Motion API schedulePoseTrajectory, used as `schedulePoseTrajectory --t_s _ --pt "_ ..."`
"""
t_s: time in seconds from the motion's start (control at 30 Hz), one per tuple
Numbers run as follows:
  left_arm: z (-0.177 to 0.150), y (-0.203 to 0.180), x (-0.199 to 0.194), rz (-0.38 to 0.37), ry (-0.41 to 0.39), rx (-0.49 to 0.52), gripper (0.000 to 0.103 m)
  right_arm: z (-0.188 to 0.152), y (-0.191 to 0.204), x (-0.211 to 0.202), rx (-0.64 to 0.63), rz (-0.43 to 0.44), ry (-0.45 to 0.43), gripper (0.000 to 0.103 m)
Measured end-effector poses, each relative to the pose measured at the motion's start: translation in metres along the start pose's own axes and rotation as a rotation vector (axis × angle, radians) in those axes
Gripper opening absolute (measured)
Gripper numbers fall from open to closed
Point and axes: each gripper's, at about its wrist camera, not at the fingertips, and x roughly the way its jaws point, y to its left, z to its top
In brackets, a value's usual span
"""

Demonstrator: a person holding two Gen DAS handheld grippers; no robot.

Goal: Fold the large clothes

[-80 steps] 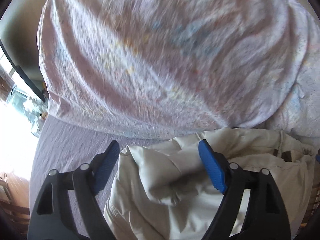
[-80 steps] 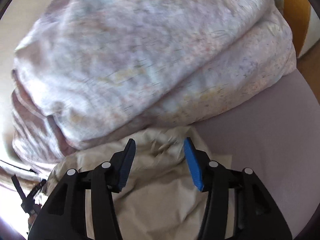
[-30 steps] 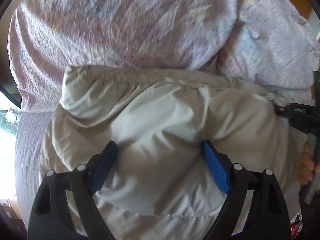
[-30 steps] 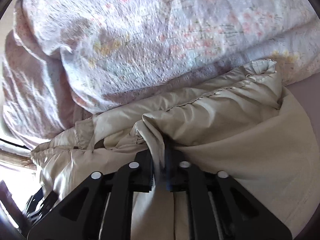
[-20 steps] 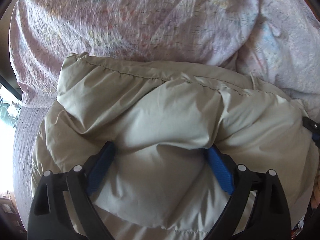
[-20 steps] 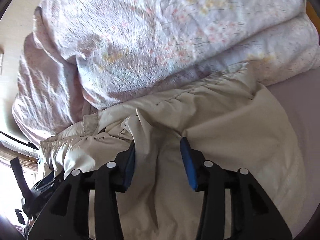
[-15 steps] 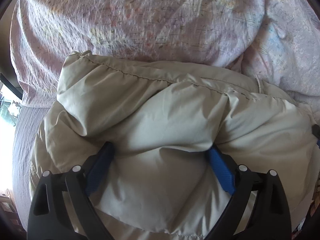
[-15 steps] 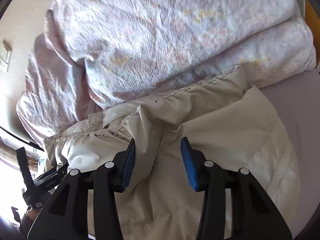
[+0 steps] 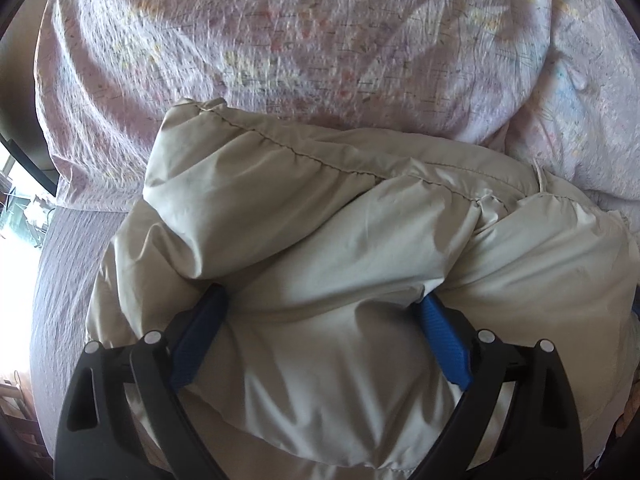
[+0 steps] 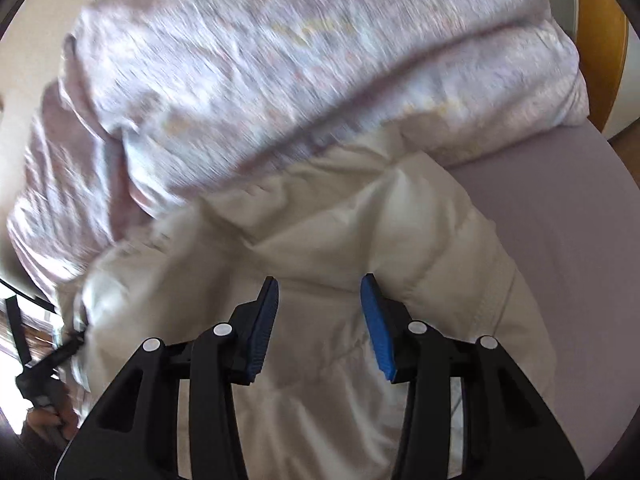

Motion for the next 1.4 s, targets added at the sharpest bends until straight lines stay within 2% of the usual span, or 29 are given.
schedulePoseTrajectory --t_s 0.33,0.57,1.03,1.4 --pt "0.004 0.002 0.010 0.026 -0.016 0.006 0.097 -0.005 0.011 0.029 -0.108 -0.120 -0.008 0.045" --pt "0.006 0.008 0.030 0.033 -0.031 0.008 0.101 -0.010 0.015 0.046 -0.144 -0.152 -0.027 0.047" --pt "-0.009 0.000 0.056 0.012 -0.107 -0.006 0.101 -0.022 0.042 0.084 -0.234 -0.210 -0.060 0.050" --pt "-0.011 -0.001 0.078 0.002 -0.138 -0.012 0.101 -0.022 0.047 0.092 -0.265 -0.225 -0.087 0.051"
